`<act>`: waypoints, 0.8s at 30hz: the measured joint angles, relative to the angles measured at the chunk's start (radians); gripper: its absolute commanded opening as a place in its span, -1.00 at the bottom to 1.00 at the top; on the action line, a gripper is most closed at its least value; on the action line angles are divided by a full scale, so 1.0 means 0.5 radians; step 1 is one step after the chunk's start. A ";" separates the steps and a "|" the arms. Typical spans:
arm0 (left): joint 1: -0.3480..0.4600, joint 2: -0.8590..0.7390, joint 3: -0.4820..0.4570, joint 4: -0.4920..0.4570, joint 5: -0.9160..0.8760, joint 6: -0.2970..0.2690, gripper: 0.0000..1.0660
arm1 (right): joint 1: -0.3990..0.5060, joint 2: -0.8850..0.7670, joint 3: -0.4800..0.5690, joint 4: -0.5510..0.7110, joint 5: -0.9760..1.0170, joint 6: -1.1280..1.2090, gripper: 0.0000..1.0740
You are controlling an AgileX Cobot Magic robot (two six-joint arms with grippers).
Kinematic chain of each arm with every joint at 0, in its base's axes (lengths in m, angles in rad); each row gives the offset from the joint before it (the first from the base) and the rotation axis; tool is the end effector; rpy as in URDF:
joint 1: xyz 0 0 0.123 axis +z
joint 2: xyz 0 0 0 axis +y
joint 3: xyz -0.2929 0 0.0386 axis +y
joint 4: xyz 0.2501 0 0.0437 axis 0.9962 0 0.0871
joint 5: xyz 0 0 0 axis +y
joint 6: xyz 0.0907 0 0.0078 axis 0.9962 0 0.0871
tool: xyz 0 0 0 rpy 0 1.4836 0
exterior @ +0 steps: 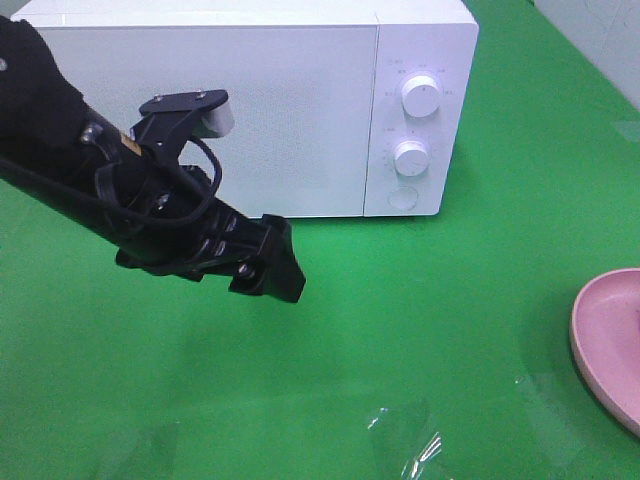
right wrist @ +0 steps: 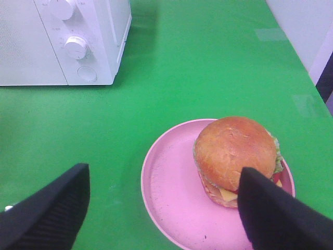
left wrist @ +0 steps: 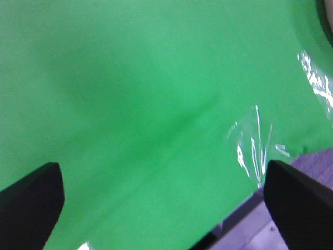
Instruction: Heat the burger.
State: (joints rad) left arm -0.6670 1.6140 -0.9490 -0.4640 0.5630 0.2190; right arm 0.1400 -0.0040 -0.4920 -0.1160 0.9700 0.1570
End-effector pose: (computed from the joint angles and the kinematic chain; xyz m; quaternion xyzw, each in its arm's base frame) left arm 0.2345 -0.2124 0.2155 0.2596 0.9292 -0.2035 0.1666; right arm -0.0086 -0.0100 0.2838 0.0065 0.8284 0.0251 0.5595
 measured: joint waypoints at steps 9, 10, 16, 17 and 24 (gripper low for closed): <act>0.000 -0.274 0.000 0.370 0.406 -0.376 0.81 | 0.000 0.000 0.000 0.000 0.000 0.000 0.41; 0.000 -0.274 0.000 0.370 0.406 -0.376 0.81 | 0.000 0.000 0.000 0.000 0.000 0.000 0.41; 0.052 -0.446 0.000 0.908 0.660 -0.896 0.81 | 0.000 0.000 0.000 0.000 0.000 0.000 0.41; 0.052 -0.446 0.000 0.908 0.660 -0.896 0.81 | 0.000 0.000 0.000 0.000 0.000 0.000 0.41; 0.526 -0.602 0.000 0.786 0.914 -0.718 0.81 | 0.000 0.000 0.000 0.000 0.000 0.000 0.41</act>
State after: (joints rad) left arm -0.4040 1.3130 -0.9490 -0.0710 1.0200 -0.1400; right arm 0.1400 -0.0040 -0.4920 -0.1160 0.9700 0.1570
